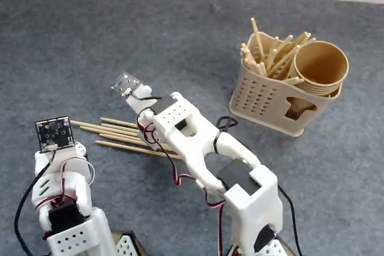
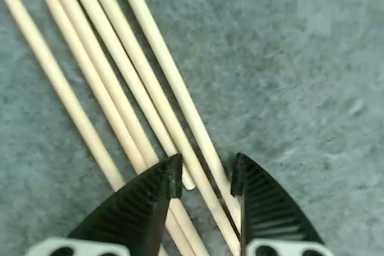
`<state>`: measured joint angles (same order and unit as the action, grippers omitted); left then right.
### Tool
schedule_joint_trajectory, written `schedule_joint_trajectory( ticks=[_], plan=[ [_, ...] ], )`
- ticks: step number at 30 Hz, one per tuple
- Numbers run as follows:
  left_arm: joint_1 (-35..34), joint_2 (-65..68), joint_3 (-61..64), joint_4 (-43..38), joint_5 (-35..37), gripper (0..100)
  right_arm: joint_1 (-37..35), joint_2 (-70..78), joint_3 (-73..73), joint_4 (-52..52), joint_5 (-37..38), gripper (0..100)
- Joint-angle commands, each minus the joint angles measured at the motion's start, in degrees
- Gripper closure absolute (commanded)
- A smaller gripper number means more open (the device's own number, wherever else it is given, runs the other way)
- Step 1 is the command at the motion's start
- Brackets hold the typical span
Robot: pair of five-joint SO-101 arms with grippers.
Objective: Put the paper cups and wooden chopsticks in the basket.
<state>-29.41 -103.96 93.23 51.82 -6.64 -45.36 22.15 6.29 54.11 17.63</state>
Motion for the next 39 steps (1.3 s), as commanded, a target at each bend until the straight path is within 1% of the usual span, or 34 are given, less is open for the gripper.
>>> schedule_joint_trajectory(
  ticks=[1,3,4,8,14,19,22,24,28,34,39],
  plan=[
    [-0.3,-0.1,-0.7,-1.0,-0.4,99,1.8,0.4,-0.5,-0.7,0.9,85.4],
    [-0.3,-0.1,-0.7,-1.0,-0.4,99,1.8,0.5,-0.4,-0.7,0.9,86.0],
    [-0.3,-0.1,-0.7,-1.0,-0.4,99,1.8,0.5,-0.4,-0.7,0.9,87.9],
    [-0.3,-0.1,-0.7,-1.0,-0.4,99,1.8,0.1,-0.4,-0.4,0.9,99.8],
    [-0.3,-0.1,-0.7,-0.9,-0.4,99,1.8,-1.0,-0.5,2.1,1.0,99.3],
    [-0.3,-0.1,-0.7,-0.9,-0.4,99,1.8,-9.2,0.0,2.7,0.9,99.3],
    [-0.3,-0.1,-0.7,-0.9,-0.4,99,1.8,-11.0,0.2,2.9,0.6,99.1],
    [-0.3,-0.1,-0.7,-0.9,-0.4,99,1.7,-10.0,0.2,2.8,0.6,96.4],
    [-0.3,-0.1,-0.7,-0.9,-0.4,99,1.8,-4.8,-0.3,2.5,0.6,87.7],
    [-0.3,-0.1,-0.7,-0.9,-0.4,99,1.5,0.8,-0.5,-0.2,0.9,87.5],
    [-0.3,-0.1,-0.7,-0.9,-0.4,99,1.5,1.9,-0.5,-0.3,1.3,88.5]
  ],
)
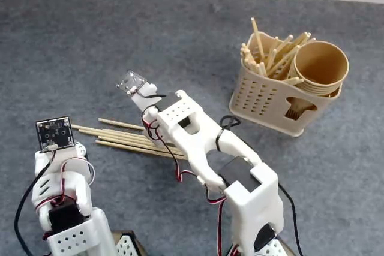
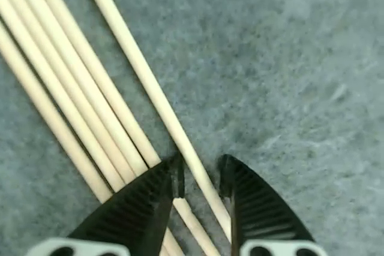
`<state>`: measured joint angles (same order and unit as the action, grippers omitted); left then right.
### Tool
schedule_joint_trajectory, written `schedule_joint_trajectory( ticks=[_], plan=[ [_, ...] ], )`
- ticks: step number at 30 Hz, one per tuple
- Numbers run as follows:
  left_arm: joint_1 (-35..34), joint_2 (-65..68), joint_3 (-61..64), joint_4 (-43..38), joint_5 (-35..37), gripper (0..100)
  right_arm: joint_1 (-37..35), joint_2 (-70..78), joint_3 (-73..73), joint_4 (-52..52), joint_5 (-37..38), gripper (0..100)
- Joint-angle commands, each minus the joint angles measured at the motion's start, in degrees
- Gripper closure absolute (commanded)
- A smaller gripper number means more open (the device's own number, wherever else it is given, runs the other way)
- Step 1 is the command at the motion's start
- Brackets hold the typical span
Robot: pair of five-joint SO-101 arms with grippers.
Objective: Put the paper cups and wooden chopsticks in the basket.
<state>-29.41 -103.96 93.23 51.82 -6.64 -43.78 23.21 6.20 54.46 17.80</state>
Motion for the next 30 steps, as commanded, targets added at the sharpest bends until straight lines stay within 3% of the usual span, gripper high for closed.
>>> schedule_joint_trajectory(
  ticks=[1,4,13,21,30],
  plan=[
    [-0.3,-0.1,-0.7,-0.9,-0.4,99,0.0,0.8,-0.4,-0.5,2.4,90.8],
    [-0.2,-0.1,-0.7,-0.9,-0.4,99,0.1,0.7,-0.3,-0.4,5.6,99.8],
    [-0.2,-0.1,-0.5,-1.1,-0.4,99,1.0,-13.4,0.7,2.4,5.3,99.5],
    [-0.2,-0.1,-0.5,-1.1,-0.4,99,3.5,-36.1,13.1,-3.0,2.0,99.4],
    [-0.2,-0.1,-0.4,-1.1,-0.4,99,12.8,-62.7,26.8,-14.6,-9.1,99.4]
  ],
)
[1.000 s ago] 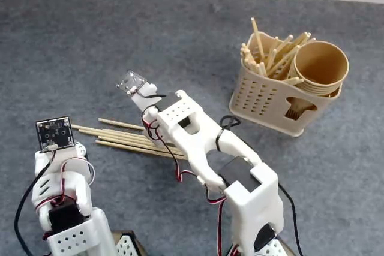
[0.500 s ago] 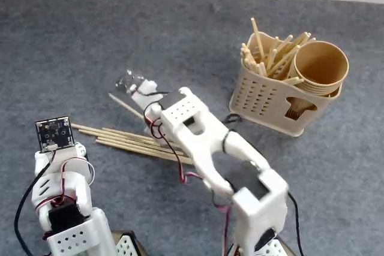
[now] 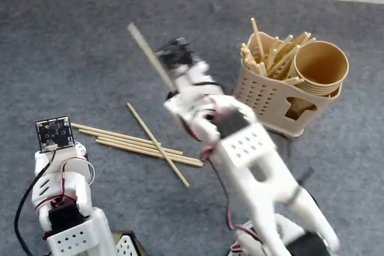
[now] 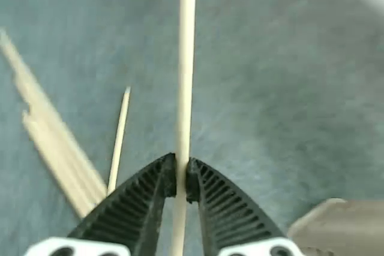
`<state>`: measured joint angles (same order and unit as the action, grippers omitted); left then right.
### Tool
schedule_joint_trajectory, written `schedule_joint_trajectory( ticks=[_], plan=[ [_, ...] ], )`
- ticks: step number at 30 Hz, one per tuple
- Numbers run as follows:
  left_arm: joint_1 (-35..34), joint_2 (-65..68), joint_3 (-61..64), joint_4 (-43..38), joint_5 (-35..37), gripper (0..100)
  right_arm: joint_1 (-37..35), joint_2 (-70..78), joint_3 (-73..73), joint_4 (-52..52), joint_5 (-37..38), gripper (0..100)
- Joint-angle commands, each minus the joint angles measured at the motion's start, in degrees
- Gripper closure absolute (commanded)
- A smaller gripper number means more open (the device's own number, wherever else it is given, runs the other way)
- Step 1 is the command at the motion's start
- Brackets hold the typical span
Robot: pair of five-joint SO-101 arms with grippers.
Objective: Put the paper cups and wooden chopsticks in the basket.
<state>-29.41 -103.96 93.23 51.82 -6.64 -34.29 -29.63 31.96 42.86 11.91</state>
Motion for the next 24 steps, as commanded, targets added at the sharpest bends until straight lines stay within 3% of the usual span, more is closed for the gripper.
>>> schedule_joint_trajectory(
  ticks=[1,7,12,18,24],
  plan=[
    [-0.2,-0.1,-0.4,-1.1,-0.4,99,4.4,-12.7,1.8,-3.7,-3.6,99.4],
    [-0.2,-0.1,-0.4,-1.1,-0.4,99,8.1,-28.4,7.9,-9.6,-2.6,99.2],
    [-0.2,-0.1,-0.4,-1.1,-0.4,99,11.0,-38.1,15.3,-22.2,-2.6,99.2],
    [-0.2,-0.1,-0.4,-1.1,-0.4,99,18.8,-40.0,19.9,-39.2,-2.9,99.2],
    [-0.2,-0.1,-0.4,-1.1,-0.4,99,23.3,-36.4,20.1,-46.1,-2.7,99.2]
  ],
)
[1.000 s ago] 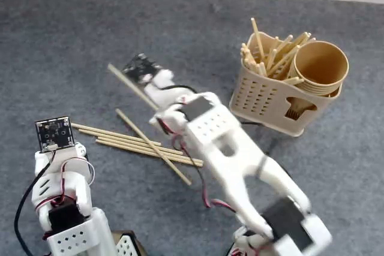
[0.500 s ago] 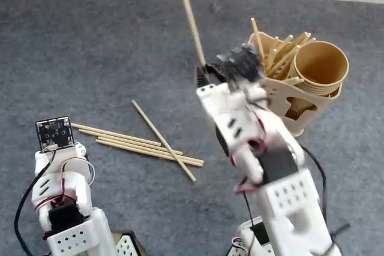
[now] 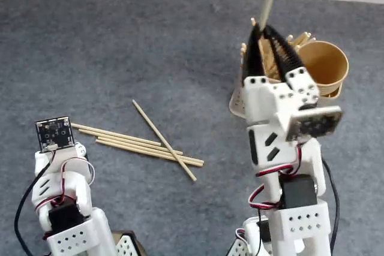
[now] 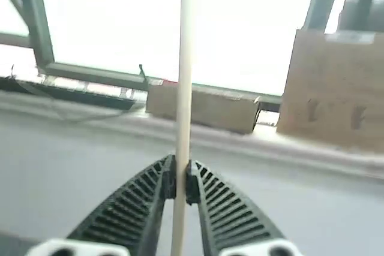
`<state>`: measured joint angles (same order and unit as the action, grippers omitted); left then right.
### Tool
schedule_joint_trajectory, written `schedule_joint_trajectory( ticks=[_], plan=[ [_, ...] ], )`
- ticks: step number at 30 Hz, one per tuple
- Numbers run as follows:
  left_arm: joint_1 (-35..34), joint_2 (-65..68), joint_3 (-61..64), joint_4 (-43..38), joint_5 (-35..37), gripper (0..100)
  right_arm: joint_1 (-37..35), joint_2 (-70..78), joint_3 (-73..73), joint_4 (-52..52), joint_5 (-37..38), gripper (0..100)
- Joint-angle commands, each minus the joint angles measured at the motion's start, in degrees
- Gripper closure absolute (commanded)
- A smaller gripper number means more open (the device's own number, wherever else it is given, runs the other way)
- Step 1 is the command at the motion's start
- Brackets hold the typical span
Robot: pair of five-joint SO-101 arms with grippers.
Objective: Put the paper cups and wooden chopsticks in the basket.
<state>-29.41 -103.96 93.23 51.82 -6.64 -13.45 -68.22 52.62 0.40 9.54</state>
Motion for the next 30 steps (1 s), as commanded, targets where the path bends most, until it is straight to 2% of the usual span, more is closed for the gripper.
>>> schedule_joint_trajectory(
  ticks=[1,7,11,13,16,25,30],
  plan=[
    [-0.2,-0.1,-0.4,-1.1,-0.4,99,3.1,4.1,-0.6,-4.8,-0.5,99.2],
    [-0.2,-0.1,-0.4,-1.1,-0.4,99,7.4,18.3,-0.5,-12.0,-0.6,99.2],
    [-0.2,-0.1,-0.4,-1.1,-0.4,99,8.0,24.4,-0.4,-12.8,-0.3,98.9],
    [-0.2,-0.1,-0.4,-1.1,-0.4,99,8.0,24.5,-0.4,-12.7,-0.6,94.3],
    [-0.2,-0.1,-0.4,-1.1,-0.4,99,7.9,22.6,-0.3,-12.4,-0.6,85.4],
    [-0.1,-0.1,-0.4,-1.1,-0.4,99,7.4,7.2,-0.9,1.5,-0.6,85.3],
    [-0.1,-0.1,-0.4,-1.1,-0.4,99,2.7,-0.9,-2.1,10.3,-0.3,85.3]
  ],
)
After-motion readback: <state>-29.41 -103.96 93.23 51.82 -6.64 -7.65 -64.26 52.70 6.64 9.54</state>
